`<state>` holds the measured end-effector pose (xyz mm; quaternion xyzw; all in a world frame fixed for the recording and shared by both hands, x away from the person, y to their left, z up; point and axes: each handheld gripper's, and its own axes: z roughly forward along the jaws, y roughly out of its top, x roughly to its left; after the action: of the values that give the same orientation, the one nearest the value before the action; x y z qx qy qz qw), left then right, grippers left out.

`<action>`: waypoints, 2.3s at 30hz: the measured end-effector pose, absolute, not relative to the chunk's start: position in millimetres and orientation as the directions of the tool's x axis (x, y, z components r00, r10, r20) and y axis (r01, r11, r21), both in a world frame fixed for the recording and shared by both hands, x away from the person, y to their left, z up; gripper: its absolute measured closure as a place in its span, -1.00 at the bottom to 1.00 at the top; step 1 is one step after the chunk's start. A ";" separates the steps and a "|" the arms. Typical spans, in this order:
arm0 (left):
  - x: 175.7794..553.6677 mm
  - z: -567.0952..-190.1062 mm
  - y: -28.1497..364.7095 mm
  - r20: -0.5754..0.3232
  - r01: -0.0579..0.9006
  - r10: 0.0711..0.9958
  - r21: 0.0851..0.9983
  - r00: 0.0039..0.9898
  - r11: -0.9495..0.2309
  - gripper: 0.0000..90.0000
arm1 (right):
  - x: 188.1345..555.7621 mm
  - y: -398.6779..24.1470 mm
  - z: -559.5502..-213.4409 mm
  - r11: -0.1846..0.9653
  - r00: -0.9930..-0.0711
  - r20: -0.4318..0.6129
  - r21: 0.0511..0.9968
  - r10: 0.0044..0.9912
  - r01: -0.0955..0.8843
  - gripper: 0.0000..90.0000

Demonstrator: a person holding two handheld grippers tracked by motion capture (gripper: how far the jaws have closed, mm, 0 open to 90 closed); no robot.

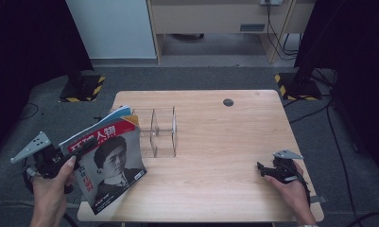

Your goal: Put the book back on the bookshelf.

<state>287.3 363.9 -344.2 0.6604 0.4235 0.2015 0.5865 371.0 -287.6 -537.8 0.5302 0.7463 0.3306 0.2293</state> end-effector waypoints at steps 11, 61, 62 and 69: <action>280.9 -344.3 376.4 -0.239 0.318 0.807 0.946 0.540 0.068 0.92 | 371.0 -287.6 -537.8 0.219 -0.332 0.009 0.737 0.943 0.640 -0.55; 301.2 -340.0 403.4 -0.239 0.309 0.873 0.945 0.425 0.108 0.92 | 371.2 -287.7 -537.9 0.220 -0.334 0.008 0.737 0.943 0.639 -0.55; 302.6 -339.9 403.2 -0.241 0.309 0.874 0.945 0.423 0.111 0.92 | 371.2 -287.7 -537.9 0.220 -0.334 0.008 0.737 0.943 0.639 -0.55; 309.5 -338.1 404.1 -0.237 0.308 0.880 0.945 0.411 0.110 0.92 | 371.1 -287.8 -537.9 0.221 -0.335 0.008 0.736 0.942 0.639 -0.55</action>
<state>309.5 404.1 -338.1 0.6178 0.4810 0.2513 0.5690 371.1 -287.8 -537.9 0.5294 0.7470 0.3305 0.2291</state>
